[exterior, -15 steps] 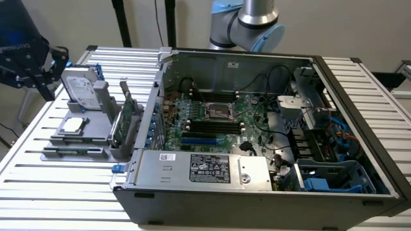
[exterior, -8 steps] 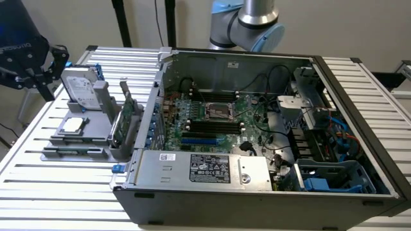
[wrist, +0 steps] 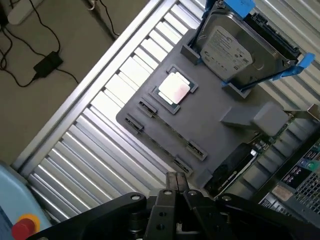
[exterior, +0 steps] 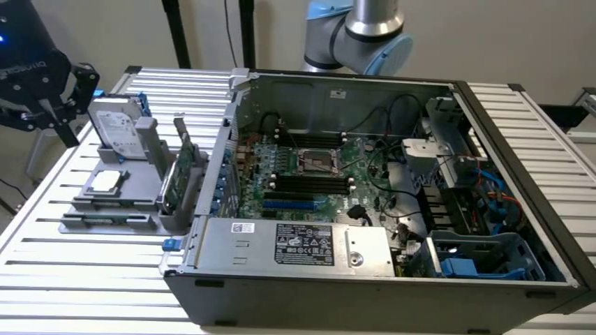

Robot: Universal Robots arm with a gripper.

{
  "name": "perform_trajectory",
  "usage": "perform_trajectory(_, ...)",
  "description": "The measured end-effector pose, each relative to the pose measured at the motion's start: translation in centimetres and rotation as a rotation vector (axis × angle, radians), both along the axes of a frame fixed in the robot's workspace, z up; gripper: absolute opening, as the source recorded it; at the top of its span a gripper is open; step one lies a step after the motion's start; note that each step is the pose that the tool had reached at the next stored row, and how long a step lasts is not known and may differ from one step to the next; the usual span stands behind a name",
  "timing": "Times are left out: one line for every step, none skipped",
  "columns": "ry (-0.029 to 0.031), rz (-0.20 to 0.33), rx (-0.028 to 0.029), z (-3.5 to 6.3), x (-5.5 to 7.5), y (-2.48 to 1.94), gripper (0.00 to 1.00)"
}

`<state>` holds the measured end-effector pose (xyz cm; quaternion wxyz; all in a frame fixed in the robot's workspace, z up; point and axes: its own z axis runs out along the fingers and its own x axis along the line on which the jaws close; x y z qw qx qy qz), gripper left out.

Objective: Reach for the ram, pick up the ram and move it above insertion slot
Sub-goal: 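Pick up the ram and move it above insertion slot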

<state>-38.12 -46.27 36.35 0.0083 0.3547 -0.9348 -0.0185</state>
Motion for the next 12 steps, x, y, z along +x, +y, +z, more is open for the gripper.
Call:
perform_trajectory(0.0000, 0.018, 0.0000, 0.00, 0.00, 0.00, 0.11)
perform_trajectory(0.0000, 0.036, 0.0000, 0.00, 0.00, 0.00, 0.11)
perform_trajectory(0.0000, 0.054, 0.0000, -0.01, 0.00, 0.00, 0.11)
perform_trajectory(0.0000, 0.072, 0.0000, -0.01, 0.00, 0.00, 0.11)
perform_trajectory(0.0000, 0.091, 0.0000, -0.02, 0.00, 0.00, 0.11)
perform_trajectory(0.0000, 0.108, 0.0000, -0.03, 0.00, 0.00, 0.11)
perform_trajectory(-0.0001, 0.126, 0.0000, -0.04, 0.00, 0.00, 0.11)
perform_trajectory(-0.0001, 0.144, 0.0000, -0.05, 0.00, 0.00, 0.11)
perform_trajectory(0.0000, 0.163, 0.0000, -0.05, 0.00, 0.00, 0.11)
perform_trajectory(-0.0001, 0.181, 0.0001, -0.06, 0.00, 0.00, 0.11)
perform_trajectory(0.0000, 0.199, 0.0000, -0.07, 0.00, 0.00, 0.11)
perform_trajectory(-0.0001, 0.217, 0.0001, -0.08, 0.00, 0.00, 0.11)
